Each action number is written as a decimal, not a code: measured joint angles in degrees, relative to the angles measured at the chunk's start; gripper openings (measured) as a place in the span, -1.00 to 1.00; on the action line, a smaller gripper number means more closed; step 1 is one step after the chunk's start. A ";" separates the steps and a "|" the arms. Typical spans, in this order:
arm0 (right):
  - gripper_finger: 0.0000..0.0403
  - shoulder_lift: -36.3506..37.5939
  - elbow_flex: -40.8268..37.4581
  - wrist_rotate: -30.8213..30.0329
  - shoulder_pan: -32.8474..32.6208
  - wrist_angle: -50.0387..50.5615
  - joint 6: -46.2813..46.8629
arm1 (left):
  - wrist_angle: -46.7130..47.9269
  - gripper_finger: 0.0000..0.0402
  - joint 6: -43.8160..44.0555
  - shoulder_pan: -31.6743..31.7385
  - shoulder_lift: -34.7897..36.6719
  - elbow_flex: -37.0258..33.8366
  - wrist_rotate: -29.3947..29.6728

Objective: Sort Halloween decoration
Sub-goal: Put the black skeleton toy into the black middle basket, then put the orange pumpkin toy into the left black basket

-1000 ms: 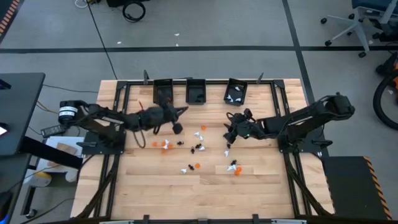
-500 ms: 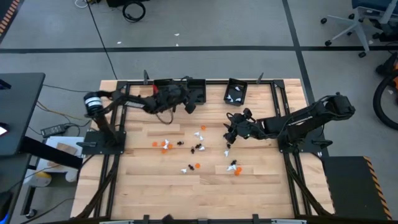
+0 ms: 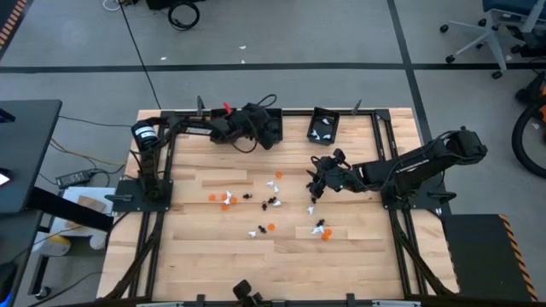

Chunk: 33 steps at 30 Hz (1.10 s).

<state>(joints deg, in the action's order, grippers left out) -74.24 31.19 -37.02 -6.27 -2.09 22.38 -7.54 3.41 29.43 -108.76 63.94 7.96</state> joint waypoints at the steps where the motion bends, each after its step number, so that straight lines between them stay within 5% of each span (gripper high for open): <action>1: -0.06 0.00 0.01 0.00 -0.18 -0.02 -0.03 | 0.18 -0.50 -0.05 -0.02 0.41 0.01 0.01; 8: -0.06 0.07 0.00 -1.27 -1.43 -0.38 0.04 | -5.79 -0.19 -6.98 -4.07 6.23 -3.91 0.07; 13: -0.06 1.08 0.00 -3.19 -2.69 -0.51 -0.29 | -18.95 -0.17 -10.01 -11.33 12.62 -14.90 -0.28; 18: -0.06 1.40 -0.01 -4.03 -2.95 -2.08 -1.05 | -19.64 -0.17 -7.36 -17.44 13.99 -18.94 -0.26; 24: -0.06 1.40 -0.01 -3.57 -3.37 -3.66 -1.34 | -23.98 -0.17 -5.09 -23.14 10.21 -19.35 -6.67; 33: -0.06 1.40 0.00 -3.42 -5.21 -4.04 -1.54 | -38.96 -0.17 -5.73 -22.41 -2.00 -19.36 -10.31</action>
<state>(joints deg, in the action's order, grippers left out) -72.84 31.19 -40.45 -11.48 -6.13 20.84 -46.50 -2.33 7.02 -110.75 44.58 -2.35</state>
